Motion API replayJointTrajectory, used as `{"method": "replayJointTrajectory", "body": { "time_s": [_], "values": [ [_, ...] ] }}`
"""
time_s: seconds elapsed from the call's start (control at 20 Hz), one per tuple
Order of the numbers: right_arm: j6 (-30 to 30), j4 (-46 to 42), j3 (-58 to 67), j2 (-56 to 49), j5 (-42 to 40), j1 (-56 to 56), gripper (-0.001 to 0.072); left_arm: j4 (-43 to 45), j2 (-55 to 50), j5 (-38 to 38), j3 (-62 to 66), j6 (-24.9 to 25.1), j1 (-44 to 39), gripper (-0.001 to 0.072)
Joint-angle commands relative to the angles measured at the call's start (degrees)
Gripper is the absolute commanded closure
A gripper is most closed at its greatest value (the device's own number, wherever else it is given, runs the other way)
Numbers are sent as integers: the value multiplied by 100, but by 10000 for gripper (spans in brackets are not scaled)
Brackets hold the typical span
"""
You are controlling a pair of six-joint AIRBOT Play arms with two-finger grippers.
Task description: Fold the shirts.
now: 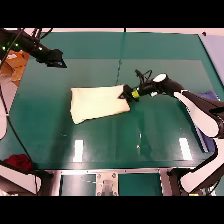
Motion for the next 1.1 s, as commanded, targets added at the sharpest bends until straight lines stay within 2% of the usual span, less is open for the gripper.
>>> {"method": "replayJointTrajectory", "body": {
  "time_s": [0.0, 0.2, 0.45, 0.8, 1.05],
  "values": [
    [232, 382, 726, 164, 238, -181, 695, 11, 0, -168, 0, -4, 2, 689],
    [614, 339, 1193, 907, 588, -1281, 695, 13, 0, -306, -2, -4, 2, 689],
    [927, 227, 1211, 1705, 1161, -3401, 695, 4, 0, -306, -2, -9, 2, 689],
    [957, -225, 1213, 2232, 1602, -6422, 695, 2, 0, -297, -2, -96, 2, 689],
    [855, -638, 1211, 2251, 2068, -7604, 695, 0, 0, -299, 0, -96, 2, 689]
  ]
}}
